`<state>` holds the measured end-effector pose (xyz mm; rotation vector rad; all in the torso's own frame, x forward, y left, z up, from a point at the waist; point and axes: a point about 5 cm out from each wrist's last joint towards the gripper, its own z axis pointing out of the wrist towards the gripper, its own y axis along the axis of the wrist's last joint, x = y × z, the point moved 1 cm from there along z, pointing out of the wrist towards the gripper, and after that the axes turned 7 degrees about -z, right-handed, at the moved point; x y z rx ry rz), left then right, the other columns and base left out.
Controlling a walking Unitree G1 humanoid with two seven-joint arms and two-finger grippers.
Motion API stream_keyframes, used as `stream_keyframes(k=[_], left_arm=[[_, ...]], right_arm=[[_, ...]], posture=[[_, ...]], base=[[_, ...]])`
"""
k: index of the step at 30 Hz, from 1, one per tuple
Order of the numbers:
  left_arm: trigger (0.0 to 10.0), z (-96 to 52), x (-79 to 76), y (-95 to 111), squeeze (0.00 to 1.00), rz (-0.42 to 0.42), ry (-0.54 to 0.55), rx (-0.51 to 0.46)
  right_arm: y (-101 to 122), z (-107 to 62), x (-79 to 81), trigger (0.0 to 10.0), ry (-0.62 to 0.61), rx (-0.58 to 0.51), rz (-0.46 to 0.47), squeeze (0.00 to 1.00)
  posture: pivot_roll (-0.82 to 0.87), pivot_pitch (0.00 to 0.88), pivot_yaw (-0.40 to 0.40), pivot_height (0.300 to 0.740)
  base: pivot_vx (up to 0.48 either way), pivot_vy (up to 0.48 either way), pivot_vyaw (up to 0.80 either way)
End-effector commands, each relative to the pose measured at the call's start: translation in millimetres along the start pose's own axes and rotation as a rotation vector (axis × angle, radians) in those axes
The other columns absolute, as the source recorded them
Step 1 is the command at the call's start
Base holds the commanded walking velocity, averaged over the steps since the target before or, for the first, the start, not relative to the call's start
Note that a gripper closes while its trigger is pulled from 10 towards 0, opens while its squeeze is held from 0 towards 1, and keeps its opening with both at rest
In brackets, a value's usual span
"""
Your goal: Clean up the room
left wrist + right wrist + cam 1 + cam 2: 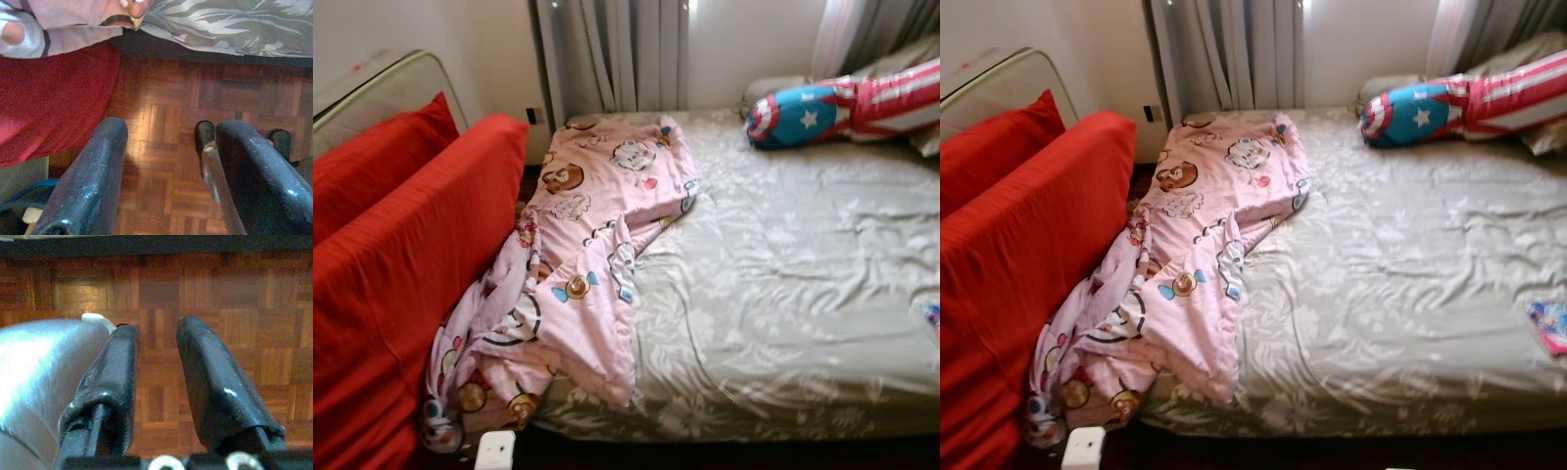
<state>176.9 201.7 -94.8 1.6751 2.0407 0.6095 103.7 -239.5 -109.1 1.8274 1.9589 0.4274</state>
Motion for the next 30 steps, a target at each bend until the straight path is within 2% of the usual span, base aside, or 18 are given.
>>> stream_keyframes(k=[1,9,30], left_arm=[[10.0,-1.0,7.2,-1.4,0.00,0.009,0.018,0.009],[10.0,-1.0,7.0,-1.0,0.00,0.005,0.016,0.004],[10.0,-1.1,7.9,-1.4,0.00,0.006,0.015,0.007]], right_arm=[[3.5,1.2,2.0,10.0,0.007,-0.012,-0.003,0.00],[5.2,1.3,2.1,10.0,0.011,-0.024,-0.012,0.00],[4.7,1.3,4.2,10.0,0.029,-0.024,-0.004,0.00]], posture=[[-0.14,0.000,0.041,0.740],[-0.14,0.000,0.040,0.740],[-0.14,0.000,0.043,0.740]], base=[[0.000,0.000,0.00],[0.000,0.000,0.07],[0.000,0.000,0.80]])
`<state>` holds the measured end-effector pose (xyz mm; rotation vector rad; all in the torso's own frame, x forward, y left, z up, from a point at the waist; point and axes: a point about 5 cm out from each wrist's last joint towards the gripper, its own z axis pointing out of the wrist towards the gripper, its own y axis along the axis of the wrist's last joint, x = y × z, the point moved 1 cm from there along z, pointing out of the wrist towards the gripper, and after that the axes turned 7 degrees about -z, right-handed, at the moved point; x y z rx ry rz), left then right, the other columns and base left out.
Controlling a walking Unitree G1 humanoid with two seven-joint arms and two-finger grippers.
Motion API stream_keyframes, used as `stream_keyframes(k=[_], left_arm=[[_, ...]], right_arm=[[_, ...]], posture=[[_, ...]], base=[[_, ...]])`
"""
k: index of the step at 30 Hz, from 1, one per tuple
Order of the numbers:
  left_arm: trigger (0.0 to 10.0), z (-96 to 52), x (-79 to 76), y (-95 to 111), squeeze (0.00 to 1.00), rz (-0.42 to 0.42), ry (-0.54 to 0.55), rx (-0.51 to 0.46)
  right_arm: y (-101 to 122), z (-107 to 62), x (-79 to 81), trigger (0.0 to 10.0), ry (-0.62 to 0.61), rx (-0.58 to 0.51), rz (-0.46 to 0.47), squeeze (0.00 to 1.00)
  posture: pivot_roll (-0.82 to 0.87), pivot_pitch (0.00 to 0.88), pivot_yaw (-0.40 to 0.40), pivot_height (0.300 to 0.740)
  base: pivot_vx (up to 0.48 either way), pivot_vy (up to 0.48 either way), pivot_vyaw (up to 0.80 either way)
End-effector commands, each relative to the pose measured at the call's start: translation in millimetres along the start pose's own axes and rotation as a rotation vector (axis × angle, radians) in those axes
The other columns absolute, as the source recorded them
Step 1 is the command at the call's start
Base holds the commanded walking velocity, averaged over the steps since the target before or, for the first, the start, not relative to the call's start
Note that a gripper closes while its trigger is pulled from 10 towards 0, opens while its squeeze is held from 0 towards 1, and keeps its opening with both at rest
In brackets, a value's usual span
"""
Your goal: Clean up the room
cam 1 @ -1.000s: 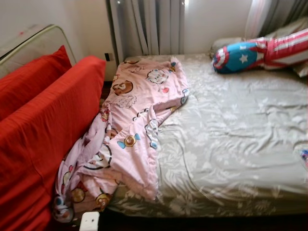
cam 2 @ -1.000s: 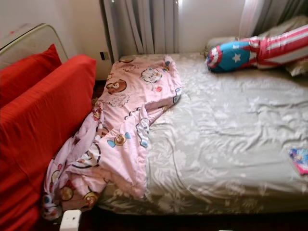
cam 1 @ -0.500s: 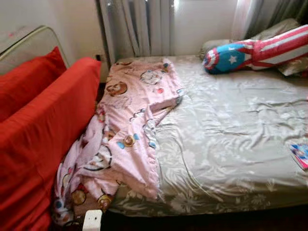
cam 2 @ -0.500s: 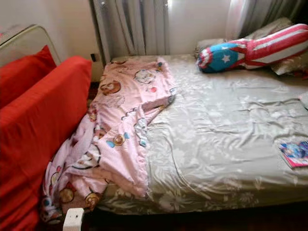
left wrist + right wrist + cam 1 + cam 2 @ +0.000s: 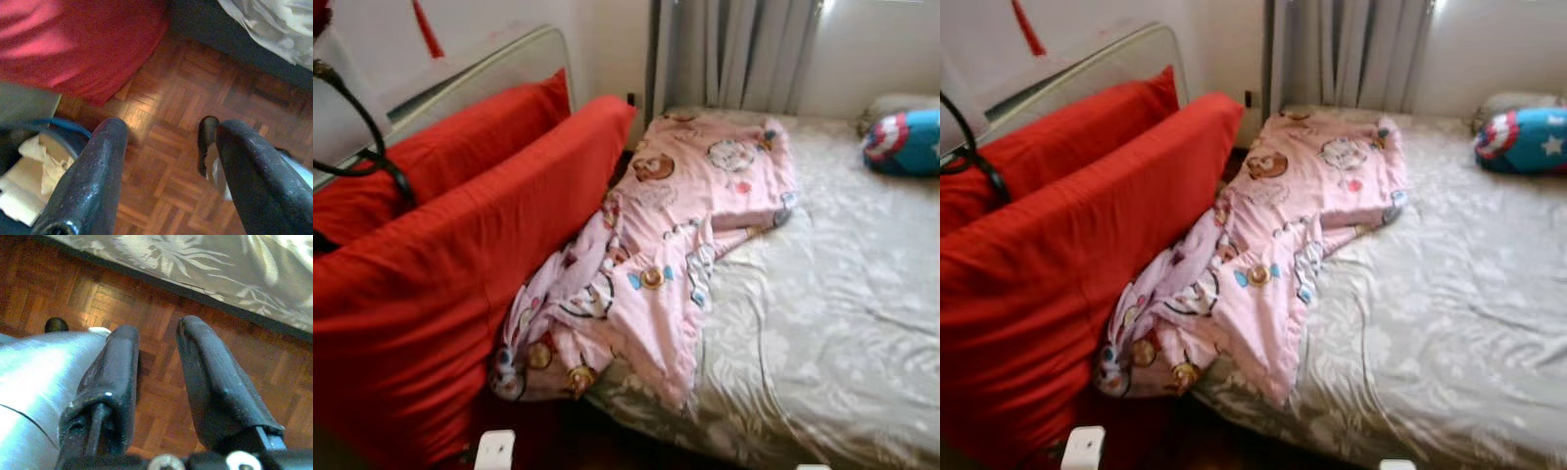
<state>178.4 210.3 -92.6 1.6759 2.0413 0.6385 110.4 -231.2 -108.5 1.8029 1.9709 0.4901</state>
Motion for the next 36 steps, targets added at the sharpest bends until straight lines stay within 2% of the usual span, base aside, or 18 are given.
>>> stream_keyframes(k=[1,3,17,29,36], left_arm=[[10.0,-0.8,-0.2,-5.3,0.00,0.000,-0.003,0.018],[10.0,-0.8,-0.3,-5.3,0.00,0.000,-0.003,0.018],[10.0,-0.6,-1.4,-5.6,0.00,-0.010,-0.003,0.021],[10.0,-0.9,-1.3,-7.3,0.00,0.010,-0.006,0.032],[10.0,-1.0,-1.3,-6.7,0.00,0.022,-0.012,0.023]], right_arm=[[-2.1,-1.2,-3.6,10.0,-0.006,0.008,0.005,0.00],[-2.0,-1.2,-3.6,10.0,-0.006,0.008,0.006,0.00],[-2.1,-1.2,-4.8,10.0,-0.013,0.010,0.015,0.00],[-3.3,-1.6,-4.4,10.0,-0.009,0.013,0.008,0.00],[-4.0,-1.7,-4.0,10.0,-0.005,0.016,0.004,0.00]], posture=[[-0.14,0.000,0.043,0.740],[-0.15,0.000,0.043,0.740],[-0.15,0.000,0.040,0.740],[-0.15,0.000,0.043,0.740],[-0.15,0.000,0.045,0.740]], base=[[0.000,0.000,0.80],[0.000,0.000,0.80],[0.000,0.000,0.00],[0.000,0.433,0.00],[0.000,0.000,0.00]])
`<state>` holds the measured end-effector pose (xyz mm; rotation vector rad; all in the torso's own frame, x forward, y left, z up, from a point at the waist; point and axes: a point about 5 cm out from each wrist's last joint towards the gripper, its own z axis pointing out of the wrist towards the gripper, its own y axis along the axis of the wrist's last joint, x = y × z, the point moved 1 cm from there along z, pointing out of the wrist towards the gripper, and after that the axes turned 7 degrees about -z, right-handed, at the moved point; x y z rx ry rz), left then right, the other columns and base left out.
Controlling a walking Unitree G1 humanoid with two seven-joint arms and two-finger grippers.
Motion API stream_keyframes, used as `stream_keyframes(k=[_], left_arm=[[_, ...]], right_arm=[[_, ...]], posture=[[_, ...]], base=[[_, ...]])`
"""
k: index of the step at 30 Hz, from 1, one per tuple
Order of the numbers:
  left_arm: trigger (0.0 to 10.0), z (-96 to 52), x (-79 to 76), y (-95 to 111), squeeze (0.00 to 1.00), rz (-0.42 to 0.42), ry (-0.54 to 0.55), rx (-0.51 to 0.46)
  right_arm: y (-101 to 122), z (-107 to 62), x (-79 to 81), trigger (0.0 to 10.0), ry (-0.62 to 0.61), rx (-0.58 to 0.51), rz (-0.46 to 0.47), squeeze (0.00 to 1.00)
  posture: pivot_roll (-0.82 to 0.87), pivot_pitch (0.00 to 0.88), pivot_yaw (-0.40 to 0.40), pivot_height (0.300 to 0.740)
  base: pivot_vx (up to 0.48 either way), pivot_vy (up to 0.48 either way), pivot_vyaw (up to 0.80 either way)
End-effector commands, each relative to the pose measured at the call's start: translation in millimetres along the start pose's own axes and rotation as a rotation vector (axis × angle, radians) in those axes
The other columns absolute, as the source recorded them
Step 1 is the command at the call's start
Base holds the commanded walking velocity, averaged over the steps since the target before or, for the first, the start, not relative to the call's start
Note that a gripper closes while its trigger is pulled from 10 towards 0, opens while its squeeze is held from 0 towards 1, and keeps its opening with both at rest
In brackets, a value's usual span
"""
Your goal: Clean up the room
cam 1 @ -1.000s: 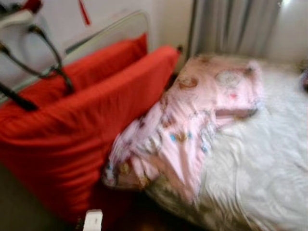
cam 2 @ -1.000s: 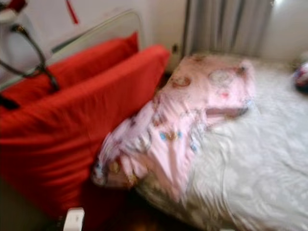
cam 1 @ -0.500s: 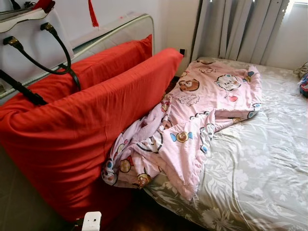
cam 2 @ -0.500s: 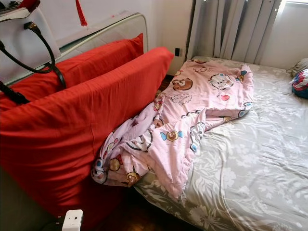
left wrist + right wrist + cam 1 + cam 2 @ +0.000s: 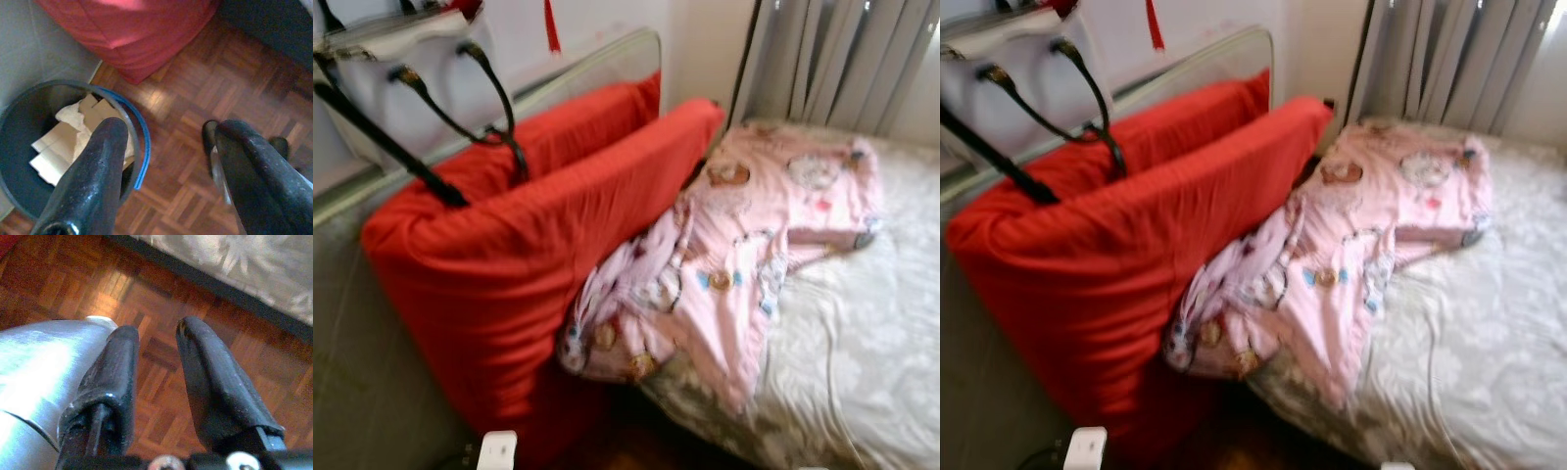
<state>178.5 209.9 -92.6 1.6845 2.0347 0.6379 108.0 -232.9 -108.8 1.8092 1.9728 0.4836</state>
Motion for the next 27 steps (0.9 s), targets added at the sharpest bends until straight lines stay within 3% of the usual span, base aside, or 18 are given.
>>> stream_keyframes(k=[1,15,21,27], left_arm=[[10.0,-1.1,-1.0,-6.6,0.00,0.012,-0.010,0.021],[10.0,-0.8,-1.2,-5.3,0.00,0.007,-0.020,0.022],[10.0,-0.8,-1.2,-5.1,0.00,0.005,-0.021,0.019],[10.0,-0.7,-1.2,-4.7,0.00,0.003,-0.021,0.019]], right_arm=[[-1.7,-0.7,-2.5,10.0,-0.004,0.009,0.002,0.00],[-0.1,-0.2,-2.1,10.0,-0.004,0.004,0.005,0.00],[0.5,-0.1,-2.0,10.0,-0.001,0.001,-0.006,0.00],[1.3,0.0,-1.7,10.0,0.003,-0.003,-0.009,0.00]], posture=[[-0.15,0.000,0.045,0.740],[-0.15,0.000,0.043,0.740],[-0.15,0.000,0.043,0.740],[-0.15,0.000,0.041,0.740]], base=[[0.000,0.000,0.00],[0.000,0.000,0.00],[0.292,0.000,0.00],[0.360,0.000,0.74]])
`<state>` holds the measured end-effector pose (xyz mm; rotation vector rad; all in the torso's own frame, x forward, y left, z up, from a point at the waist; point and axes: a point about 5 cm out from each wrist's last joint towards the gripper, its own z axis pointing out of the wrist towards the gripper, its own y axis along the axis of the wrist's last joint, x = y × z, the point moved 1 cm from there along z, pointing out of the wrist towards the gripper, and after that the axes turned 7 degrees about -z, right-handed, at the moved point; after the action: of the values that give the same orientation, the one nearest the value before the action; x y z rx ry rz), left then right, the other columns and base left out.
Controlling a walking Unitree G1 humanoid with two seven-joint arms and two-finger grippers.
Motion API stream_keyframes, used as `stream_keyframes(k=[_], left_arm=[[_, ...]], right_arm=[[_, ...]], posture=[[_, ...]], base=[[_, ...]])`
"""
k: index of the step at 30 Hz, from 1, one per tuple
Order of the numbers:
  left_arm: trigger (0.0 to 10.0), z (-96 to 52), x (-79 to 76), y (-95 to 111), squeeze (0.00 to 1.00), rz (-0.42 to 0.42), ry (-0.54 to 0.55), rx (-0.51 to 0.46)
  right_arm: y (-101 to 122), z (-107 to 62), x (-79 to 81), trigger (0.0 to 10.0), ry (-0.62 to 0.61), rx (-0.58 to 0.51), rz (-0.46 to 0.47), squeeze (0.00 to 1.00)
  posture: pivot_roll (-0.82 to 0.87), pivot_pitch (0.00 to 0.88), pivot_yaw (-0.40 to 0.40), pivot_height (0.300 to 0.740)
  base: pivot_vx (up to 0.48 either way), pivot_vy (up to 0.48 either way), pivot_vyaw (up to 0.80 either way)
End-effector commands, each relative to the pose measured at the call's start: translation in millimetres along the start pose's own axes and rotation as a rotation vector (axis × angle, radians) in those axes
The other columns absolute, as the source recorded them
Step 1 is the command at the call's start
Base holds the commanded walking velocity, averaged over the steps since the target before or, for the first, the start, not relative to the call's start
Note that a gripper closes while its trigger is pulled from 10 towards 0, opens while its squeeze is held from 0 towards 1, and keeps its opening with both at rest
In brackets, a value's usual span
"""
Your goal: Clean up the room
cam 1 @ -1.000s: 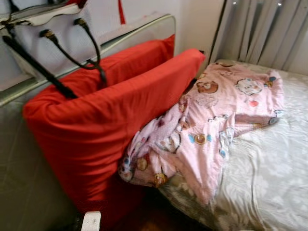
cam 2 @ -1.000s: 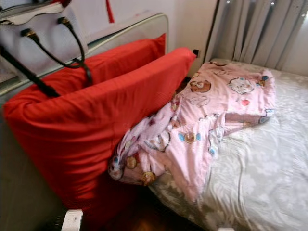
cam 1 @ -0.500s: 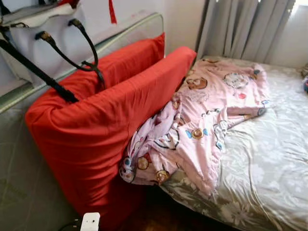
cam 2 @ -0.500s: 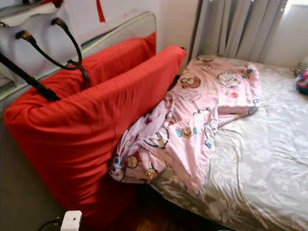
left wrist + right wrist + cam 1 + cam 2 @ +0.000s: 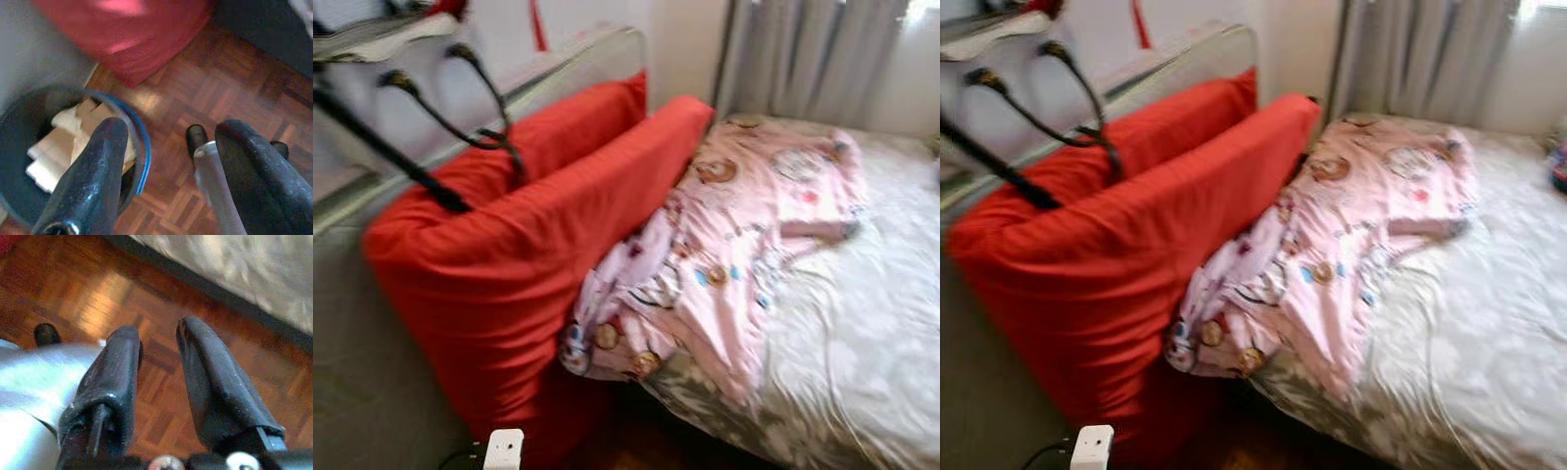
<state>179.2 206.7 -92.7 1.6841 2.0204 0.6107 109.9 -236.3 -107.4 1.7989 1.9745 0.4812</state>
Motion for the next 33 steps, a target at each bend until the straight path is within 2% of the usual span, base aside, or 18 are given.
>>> stream_keyframes(k=[1,3,14,22,25,33], left_arm=[[10.0,-0.9,2.1,-4.4,0.00,0.004,0.003,0.016],[10.0,-0.9,2.1,-4.2,0.00,0.004,0.003,0.015],[10.0,-0.9,3.0,-3.1,0.00,0.004,0.004,0.011],[10.0,-1.0,3.1,-2.3,0.00,-0.001,0.005,-0.001],[10.0,-0.9,3.2,-0.8,0.00,0.032,0.006,-0.009],[10.0,-1.0,3.0,-1.4,0.00,0.019,0.014,-0.011]], right_arm=[[-0.5,0.1,2.1,10.0,0.008,0.000,0.000,0.00],[-0.5,0.2,2.3,10.0,0.009,0.000,0.002,0.00],[-0.3,0.4,2.5,10.0,-0.002,-0.003,0.023,0.00],[1.3,0.1,2.2,10.0,-0.012,-0.030,0.053,0.00],[0.7,0.0,1.9,10.0,-0.014,-0.025,0.051,0.00],[0.6,-0.2,1.2,10.0,-0.015,-0.024,0.047,0.00]], posture=[[-0.15,0.000,0.043,0.740],[-0.15,0.000,0.043,0.740],[-0.15,0.000,0.044,0.740],[-0.15,0.000,0.044,0.740],[-0.15,0.000,0.044,0.740],[-0.15,0.000,0.040,0.740]], base=[[0.360,0.000,0.80],[0.366,0.000,0.80],[0.360,0.000,0.00],[0.000,0.000,0.00],[0.000,-0.319,0.00],[0.000,-0.448,0.00]])
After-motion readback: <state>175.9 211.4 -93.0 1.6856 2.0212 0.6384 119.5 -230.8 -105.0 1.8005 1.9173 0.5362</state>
